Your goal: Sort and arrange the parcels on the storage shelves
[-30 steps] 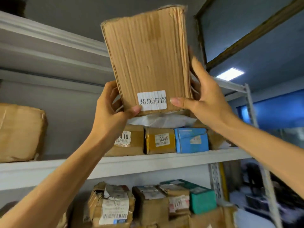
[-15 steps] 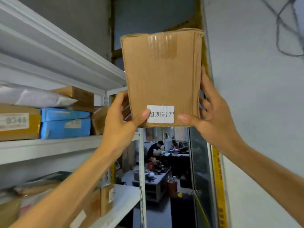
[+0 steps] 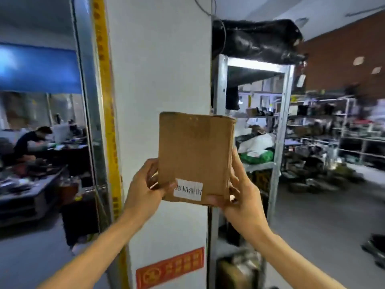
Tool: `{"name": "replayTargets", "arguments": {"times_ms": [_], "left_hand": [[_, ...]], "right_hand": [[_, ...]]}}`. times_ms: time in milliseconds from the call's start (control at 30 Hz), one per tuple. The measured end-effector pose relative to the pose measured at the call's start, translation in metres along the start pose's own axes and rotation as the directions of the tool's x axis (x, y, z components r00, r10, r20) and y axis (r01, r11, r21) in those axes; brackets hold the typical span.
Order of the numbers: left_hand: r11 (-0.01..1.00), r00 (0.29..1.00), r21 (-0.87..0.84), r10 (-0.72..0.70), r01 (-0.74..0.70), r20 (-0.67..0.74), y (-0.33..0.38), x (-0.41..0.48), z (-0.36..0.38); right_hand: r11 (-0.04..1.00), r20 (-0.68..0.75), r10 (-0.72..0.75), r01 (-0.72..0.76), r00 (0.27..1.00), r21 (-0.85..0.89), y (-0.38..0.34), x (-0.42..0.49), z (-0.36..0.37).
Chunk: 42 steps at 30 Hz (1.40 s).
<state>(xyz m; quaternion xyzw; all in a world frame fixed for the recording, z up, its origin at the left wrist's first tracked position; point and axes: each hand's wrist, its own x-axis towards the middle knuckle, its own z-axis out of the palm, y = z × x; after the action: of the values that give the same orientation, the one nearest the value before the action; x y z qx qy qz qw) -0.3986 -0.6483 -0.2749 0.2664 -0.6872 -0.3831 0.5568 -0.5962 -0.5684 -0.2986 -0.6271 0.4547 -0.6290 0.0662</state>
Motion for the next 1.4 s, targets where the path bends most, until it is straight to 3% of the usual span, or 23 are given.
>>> {"name": "replayTargets", "arguments": {"times_ms": [400, 867, 1033, 1133, 1267, 1400], "left_hand": [[0.972, 0.934, 0.009, -0.23, 0.237, 0.273, -0.168, 0.019, 0.171], [0.873, 0.679, 0.052, -0.414, 0.485, 0.606, -0.376, 0.023, 0.353], [0.862, 0.552, 0.135, -0.425, 0.489, 0.717, -0.473, 0.044, 0.416], [0.836, 0.455, 0.249, -0.488, 0.489, 0.744, -0.528, 0.048, 0.443], [0.776, 0.306, 0.414, -0.587, 0.475, 0.749, -0.606, 0.04, 0.464], [0.705, 0.199, 0.583, -0.69, 0.403, 0.696, -0.668, 0.026, 0.466]], "right_hand": [[0.926, -0.121, 0.306, -0.324, 0.944, -0.193, 0.188, -0.056, -0.09], [0.63, -0.408, 0.6, -0.721, 0.688, -0.29, 0.374, -0.134, -0.158], [0.507, -0.546, 0.648, -0.836, 0.531, -0.21, 0.461, -0.141, -0.158], [0.402, -0.598, 0.697, -0.906, 0.395, -0.13, 0.515, -0.157, -0.151], [0.301, -0.573, 0.79, -0.952, 0.22, 0.05, 0.578, -0.193, -0.132], [0.207, -0.519, 0.849, -0.967, 0.101, 0.15, 0.634, -0.229, -0.111]]}}
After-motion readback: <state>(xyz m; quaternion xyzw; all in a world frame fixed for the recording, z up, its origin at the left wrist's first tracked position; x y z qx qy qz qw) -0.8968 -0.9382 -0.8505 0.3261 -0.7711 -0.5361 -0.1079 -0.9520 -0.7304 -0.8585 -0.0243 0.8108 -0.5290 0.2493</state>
